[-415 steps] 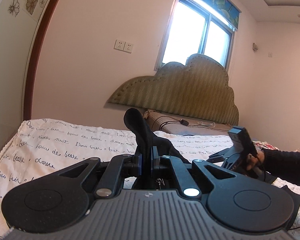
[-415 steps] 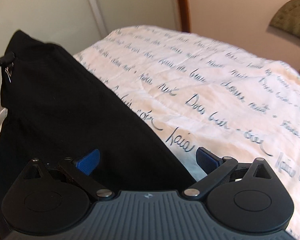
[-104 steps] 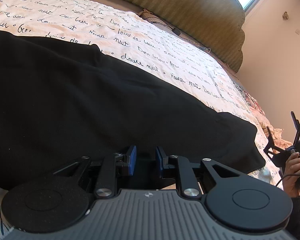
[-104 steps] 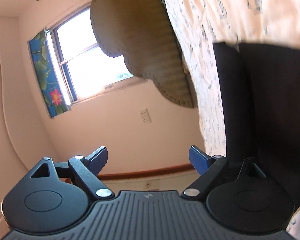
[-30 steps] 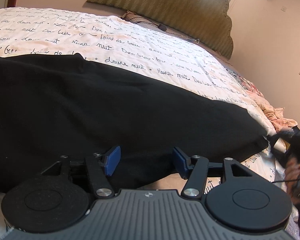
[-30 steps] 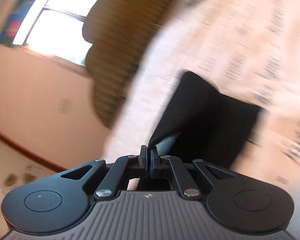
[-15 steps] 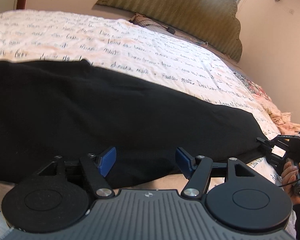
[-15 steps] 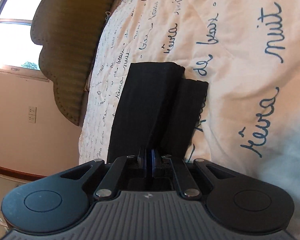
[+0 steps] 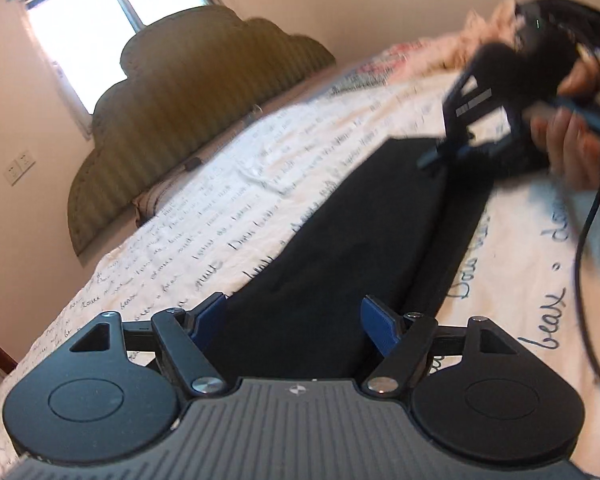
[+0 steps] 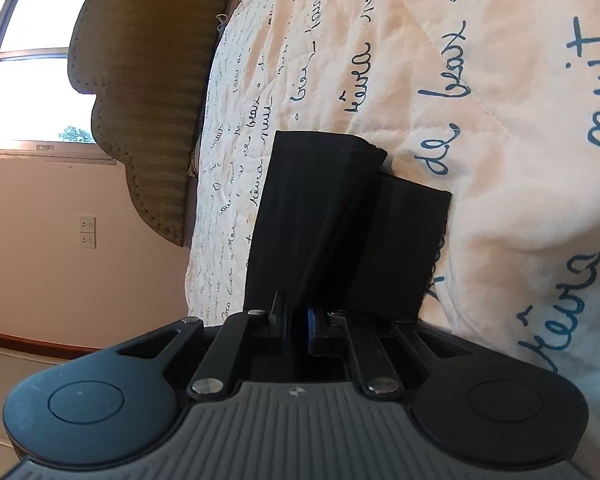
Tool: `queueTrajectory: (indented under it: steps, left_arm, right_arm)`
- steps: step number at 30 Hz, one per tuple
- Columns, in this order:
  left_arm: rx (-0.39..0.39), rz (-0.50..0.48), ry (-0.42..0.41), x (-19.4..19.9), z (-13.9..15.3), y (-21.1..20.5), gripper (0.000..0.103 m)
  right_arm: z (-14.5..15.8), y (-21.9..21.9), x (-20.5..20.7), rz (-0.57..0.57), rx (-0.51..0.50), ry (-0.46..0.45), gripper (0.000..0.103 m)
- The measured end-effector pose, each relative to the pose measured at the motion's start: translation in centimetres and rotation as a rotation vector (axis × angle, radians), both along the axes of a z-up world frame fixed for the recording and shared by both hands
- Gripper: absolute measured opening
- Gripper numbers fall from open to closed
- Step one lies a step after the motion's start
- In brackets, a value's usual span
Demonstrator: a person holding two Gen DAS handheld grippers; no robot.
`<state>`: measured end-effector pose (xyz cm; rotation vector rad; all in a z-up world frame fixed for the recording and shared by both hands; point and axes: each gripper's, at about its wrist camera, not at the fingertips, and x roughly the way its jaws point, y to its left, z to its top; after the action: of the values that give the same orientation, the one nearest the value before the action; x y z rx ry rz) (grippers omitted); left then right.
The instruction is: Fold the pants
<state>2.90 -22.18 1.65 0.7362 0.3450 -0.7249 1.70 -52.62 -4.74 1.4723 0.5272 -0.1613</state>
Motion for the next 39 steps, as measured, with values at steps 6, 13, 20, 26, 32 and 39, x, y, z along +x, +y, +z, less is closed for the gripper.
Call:
queueTrajectory:
  steps: [6,13,20,26,32,39]
  left_arm:
    - [0.117,-0.080,0.086,0.4,-1.4,-1.2,0.070]
    - [0.175,-0.020,0.128,2.3,-2.0,-1.7,0.051]
    - [0.252,-0.091,0.126,0.8,-2.5,-2.3,0.040]
    - [0.286,-0.056,0.077,1.5,-2.7,-1.7,0.069]
    - [0.280,-0.067,0.058,2.0,-3.0,-1.8,0.008]
    - [0.266,-0.111,-0.054,-0.2,-1.3,-0.9,0.008]
  right_arm:
    - [-0.6,-0.3,0.0,0.016,0.034,-0.004,0.009]
    - [-1.0,-0.6,0.2,0.035,0.062,-0.015,0.009]
    - [-1.1,-0.8,0.0,0.000,0.077,-0.019,0.009]
    - [-0.4,-0.9,0.4,0.003,0.077,-0.046,0.011]
    - [-0.3,-1.0,0.4,0.002,0.073,-0.039,0.011]
    - [-0.7,-1.6,-0.4,-0.063,0.061,-0.047,0.009]
